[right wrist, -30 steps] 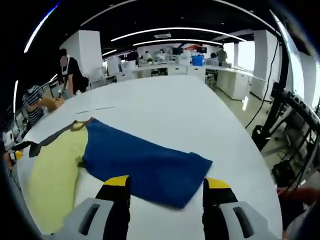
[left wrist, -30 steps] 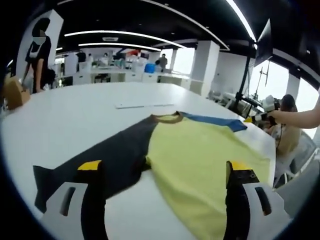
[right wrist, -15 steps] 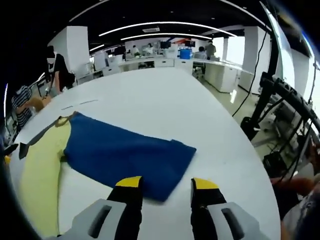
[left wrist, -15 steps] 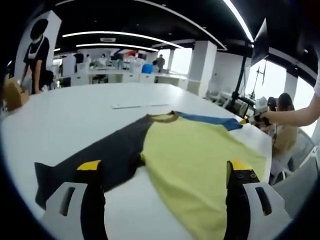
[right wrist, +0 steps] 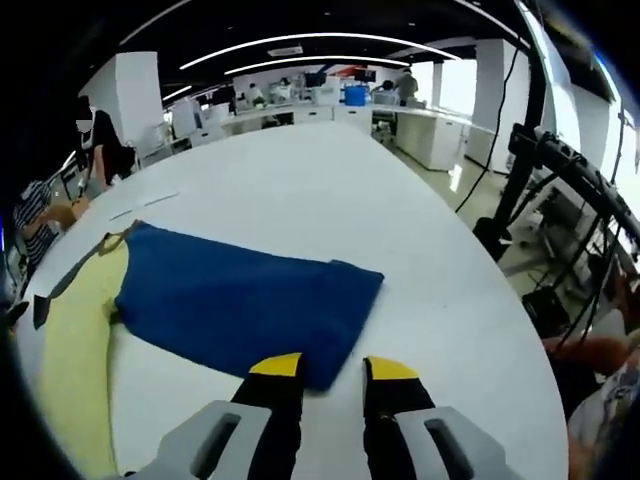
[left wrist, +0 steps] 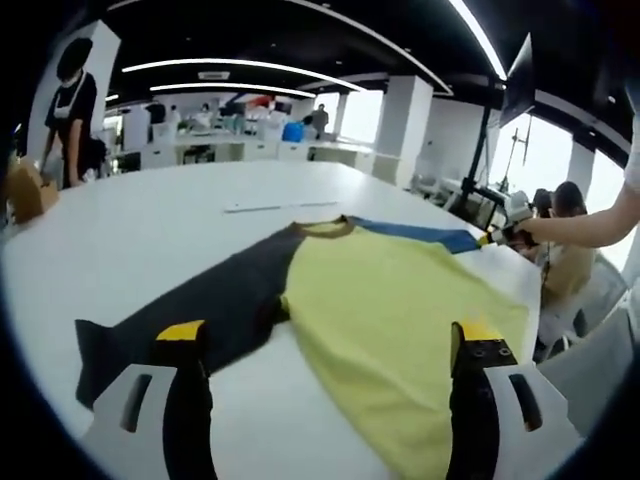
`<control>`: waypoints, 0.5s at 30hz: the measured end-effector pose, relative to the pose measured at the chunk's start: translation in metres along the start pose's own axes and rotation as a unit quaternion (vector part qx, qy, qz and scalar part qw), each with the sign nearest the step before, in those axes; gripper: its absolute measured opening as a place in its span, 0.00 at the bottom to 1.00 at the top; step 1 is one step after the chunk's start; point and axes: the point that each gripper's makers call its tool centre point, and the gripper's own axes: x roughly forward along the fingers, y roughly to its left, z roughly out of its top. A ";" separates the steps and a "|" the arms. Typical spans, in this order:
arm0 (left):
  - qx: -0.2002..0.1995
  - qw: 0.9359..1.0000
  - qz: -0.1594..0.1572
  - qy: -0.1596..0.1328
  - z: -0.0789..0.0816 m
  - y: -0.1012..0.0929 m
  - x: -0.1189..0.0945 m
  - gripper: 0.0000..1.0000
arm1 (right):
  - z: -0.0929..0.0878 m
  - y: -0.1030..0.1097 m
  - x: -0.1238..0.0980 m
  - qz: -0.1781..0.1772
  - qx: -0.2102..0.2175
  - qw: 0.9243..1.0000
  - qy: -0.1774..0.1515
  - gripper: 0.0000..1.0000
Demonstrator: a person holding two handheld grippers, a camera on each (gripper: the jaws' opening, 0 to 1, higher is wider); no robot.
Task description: Fold the garment on the visible template until the final outline fits inside the template.
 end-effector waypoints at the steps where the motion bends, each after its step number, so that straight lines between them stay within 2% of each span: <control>1: -0.001 1.000 0.000 -0.001 0.000 0.000 -0.001 0.97 | 0.000 0.000 0.000 -0.001 0.002 1.000 0.000 0.16; 5: -0.003 1.000 -0.001 -0.001 -0.001 -0.002 -0.004 0.97 | 0.001 -0.006 0.001 -0.010 0.049 0.999 -0.003 0.10; 7: -0.006 1.000 -0.004 0.001 -0.002 -0.003 -0.005 0.97 | 0.003 -0.018 0.004 -0.018 0.085 0.996 -0.006 0.05; 10: -0.009 1.000 -0.006 0.000 -0.002 -0.004 -0.007 0.96 | 0.002 -0.017 0.002 -0.020 0.088 0.996 -0.005 0.00; 15: -0.012 1.000 -0.004 -0.004 0.000 -0.003 -0.010 0.96 | 0.000 -0.011 -0.001 -0.015 0.090 0.996 -0.003 0.00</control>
